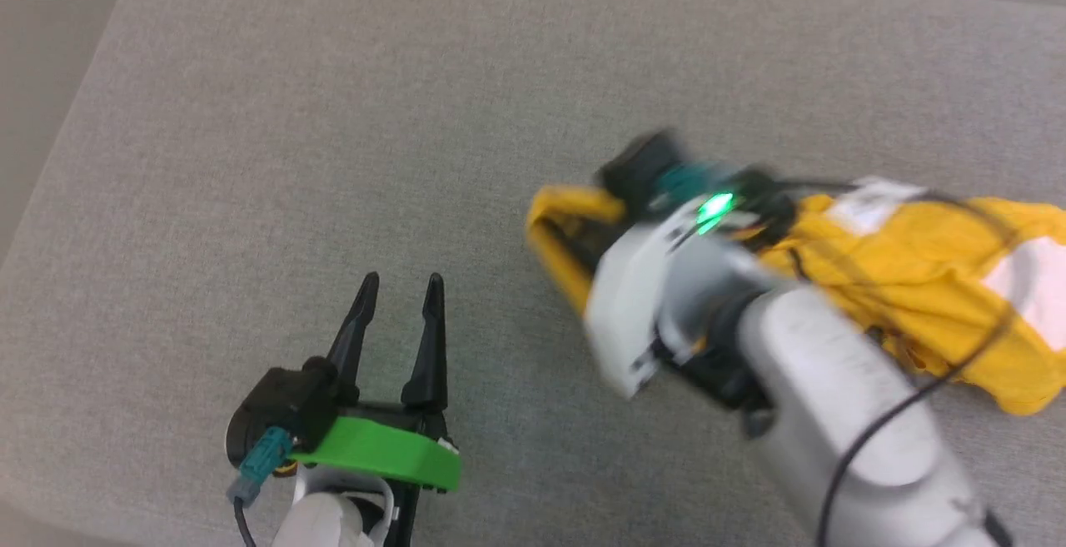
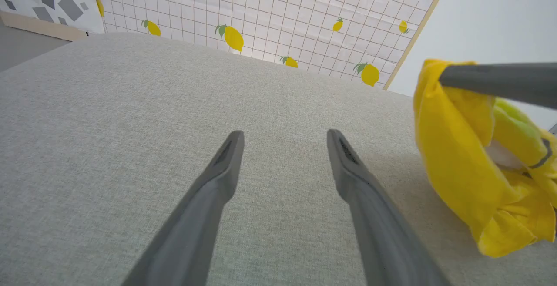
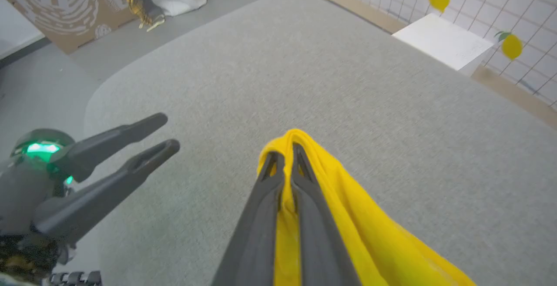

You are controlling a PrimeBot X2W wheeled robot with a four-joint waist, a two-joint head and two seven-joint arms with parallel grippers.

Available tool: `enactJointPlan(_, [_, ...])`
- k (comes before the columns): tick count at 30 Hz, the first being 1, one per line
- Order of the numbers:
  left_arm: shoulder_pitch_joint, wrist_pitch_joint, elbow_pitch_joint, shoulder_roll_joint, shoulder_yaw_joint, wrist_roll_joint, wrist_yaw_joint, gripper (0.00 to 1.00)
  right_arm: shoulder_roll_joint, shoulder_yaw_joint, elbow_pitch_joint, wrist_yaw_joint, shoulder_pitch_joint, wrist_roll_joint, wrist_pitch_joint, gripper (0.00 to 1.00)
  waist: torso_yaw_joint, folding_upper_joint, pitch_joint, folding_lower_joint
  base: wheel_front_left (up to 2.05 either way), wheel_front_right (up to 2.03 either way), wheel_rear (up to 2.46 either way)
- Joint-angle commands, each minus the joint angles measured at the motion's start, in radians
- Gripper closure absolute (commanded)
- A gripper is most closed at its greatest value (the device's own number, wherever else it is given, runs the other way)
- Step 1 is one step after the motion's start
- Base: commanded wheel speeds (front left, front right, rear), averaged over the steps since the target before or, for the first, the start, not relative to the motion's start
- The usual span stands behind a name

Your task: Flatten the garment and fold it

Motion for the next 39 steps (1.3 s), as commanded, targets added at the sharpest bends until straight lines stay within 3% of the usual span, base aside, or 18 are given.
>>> enactJointPlan(1, [-0.022,-0.004,0.003,-0.005,-0.007,-0.013,0.002,0.0,0.009,0.038,0.037,-0.002,0.0,0.024,-0.013,1.0,0.014,0.0,0.019,0.0,0.0,0.0,0.0])
enactJointPlan(4, [-0.034,-0.004,0.011,-0.005,-0.02,-0.018,0.004,0.0,0.02,0.094,0.121,-0.002,0.016,0.044,-0.042,1.0,0.023,0.0,0.028,0.0,0.0,0.0,0.0])
enactJointPlan(5, [-0.039,-0.004,0.013,-0.005,-0.024,-0.02,0.005,0.0,0.021,0.106,0.152,-0.002,0.02,0.045,-0.053,0.68,0.025,0.0,0.03,0.0,0.0,0.0,0.0])
enactJointPlan(6, [-0.042,-0.004,0.015,-0.005,-0.028,-0.022,0.006,0.0,0.022,0.113,0.173,-0.002,0.021,0.044,-0.064,0.0,0.026,0.0,0.031,0.0,0.0,0.0,0.0])
enactJointPlan(12, [-0.044,-0.004,0.029,-0.005,-0.029,-0.022,0.007,0.0,0.005,0.106,0.212,-0.002,-0.001,0.054,-0.137,0.0,0.014,0.0,0.009,0.0,0.0,0.0,0.0])
enactJointPlan(16, [-0.024,-0.004,0.036,-0.005,-0.018,-0.012,0.006,0.0,-0.015,0.03,0.165,-0.002,0.004,0.06,-0.191,0.0,-0.008,0.0,-0.036,0.0,0.0,0.0,0.0])
enactJointPlan(21, [0.04,-0.004,0.031,-0.002,0.022,0.022,-0.007,0.0,-0.043,-0.271,0.008,-0.002,0.158,-0.043,-0.281,0.0,-0.07,0.0,-0.129,0.0,0.0,0.0,0.0])
enactJointPlan(28, [0.11,-0.004,-0.013,0.016,0.061,0.046,-0.031,0.0,0.019,-0.6,-0.214,-0.002,0.46,-0.235,-0.402,0.0,-0.128,0.0,-0.172,0.0,0.0,0.0,0.0])
enactJointPlan(33, [0.149,-0.004,-0.051,0.023,0.077,0.068,-0.047,0.0,0.047,-0.737,-0.287,-0.002,0.659,-0.254,-0.501,0.0,-0.156,0.0,-0.172,0.0,0.0,0.0,0.0])
enactJointPlan(39, [0.191,-0.004,-0.084,0.017,0.091,0.092,-0.048,0.0,0.048,-0.803,-0.217,-0.002,0.777,-0.129,-0.6,0.0,-0.191,0.0,-0.167,0.0,0.0,0.0,0.0])
